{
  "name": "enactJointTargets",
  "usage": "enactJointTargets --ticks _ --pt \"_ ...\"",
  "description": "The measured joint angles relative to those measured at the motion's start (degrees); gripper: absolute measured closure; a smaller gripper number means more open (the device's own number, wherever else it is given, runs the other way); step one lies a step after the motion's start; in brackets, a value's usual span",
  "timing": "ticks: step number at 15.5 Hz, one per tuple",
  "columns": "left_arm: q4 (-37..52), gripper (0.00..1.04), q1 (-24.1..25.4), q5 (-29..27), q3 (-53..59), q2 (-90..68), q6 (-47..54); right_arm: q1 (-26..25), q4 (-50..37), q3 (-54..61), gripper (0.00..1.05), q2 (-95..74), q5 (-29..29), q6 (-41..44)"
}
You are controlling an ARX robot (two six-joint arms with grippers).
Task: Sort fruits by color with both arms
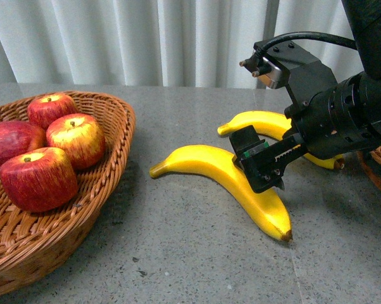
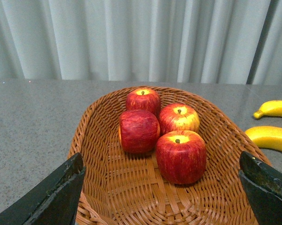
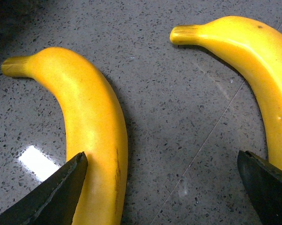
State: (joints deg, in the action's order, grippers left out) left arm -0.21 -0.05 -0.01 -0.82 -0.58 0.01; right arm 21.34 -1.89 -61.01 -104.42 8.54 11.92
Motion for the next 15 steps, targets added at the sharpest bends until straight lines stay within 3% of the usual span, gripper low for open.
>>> enactJointTargets --ticks 4,7,8,9,15 --pt "0.0 0.07 0.0 0.0 0.0 0.0 0.0 3.87 1.22 2.71 0.07 1.22 1.75 -0.04" --pt "0.02 0.07 0.0 0.0 0.0 0.0 0.0 5.73 -0.37 6.16 0.07 0.92 -0.02 1.73" --pt "0.02 0.07 0.0 0.02 0.0 0.0 0.0 6.19 -1.07 6.43 0.11 0.46 -0.11 2.03" --pt "0.0 0.07 0.0 0.02 0.0 0.0 0.02 6.49 -1.29 6.47 0.22 0.22 -0.28 2.32" --pt "0.0 0.07 0.0 0.0 0.0 0.0 0.0 6.23 -2.69 6.45 0.45 0.22 -0.81 2.25"
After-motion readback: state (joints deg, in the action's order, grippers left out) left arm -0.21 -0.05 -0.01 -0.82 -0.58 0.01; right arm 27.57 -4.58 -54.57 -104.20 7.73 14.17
